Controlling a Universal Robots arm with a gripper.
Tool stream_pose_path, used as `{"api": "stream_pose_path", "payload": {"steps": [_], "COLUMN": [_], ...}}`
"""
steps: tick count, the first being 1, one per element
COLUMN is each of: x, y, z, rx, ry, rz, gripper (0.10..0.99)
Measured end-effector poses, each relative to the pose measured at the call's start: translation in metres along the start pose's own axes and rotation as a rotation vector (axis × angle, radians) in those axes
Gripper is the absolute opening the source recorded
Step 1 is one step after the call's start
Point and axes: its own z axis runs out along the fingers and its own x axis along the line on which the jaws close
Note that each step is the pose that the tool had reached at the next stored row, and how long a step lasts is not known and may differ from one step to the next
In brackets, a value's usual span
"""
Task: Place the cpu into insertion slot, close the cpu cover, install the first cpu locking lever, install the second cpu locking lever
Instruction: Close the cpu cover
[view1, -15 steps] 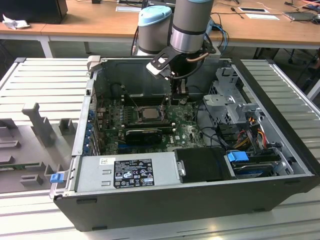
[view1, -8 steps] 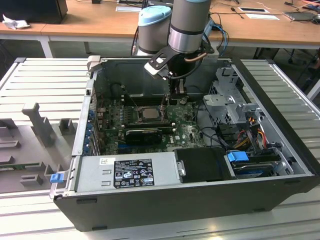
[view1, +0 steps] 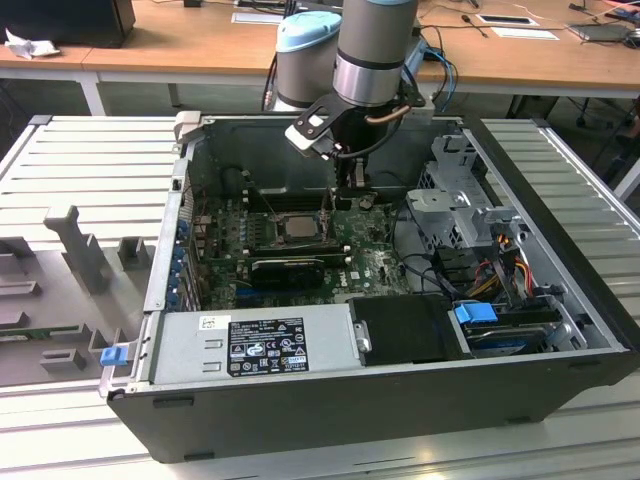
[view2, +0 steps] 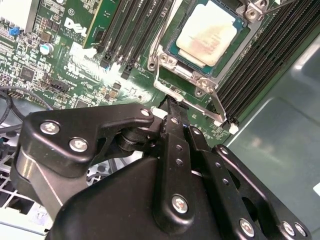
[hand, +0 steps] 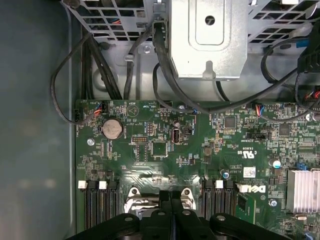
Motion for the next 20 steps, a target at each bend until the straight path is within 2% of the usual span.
{"api": "stream_pose_path", "payload": {"steps": [7, 20], "x": [0.0000, 0.0001], "y": [-0.0034, -0.0151], "z": [0.0001, 0.0007], "rx": [0.000, 0.000], "ry": [0.0000, 0.0000], "rz": [0.000, 0.000], "gripper": [0.106, 0.106]}}
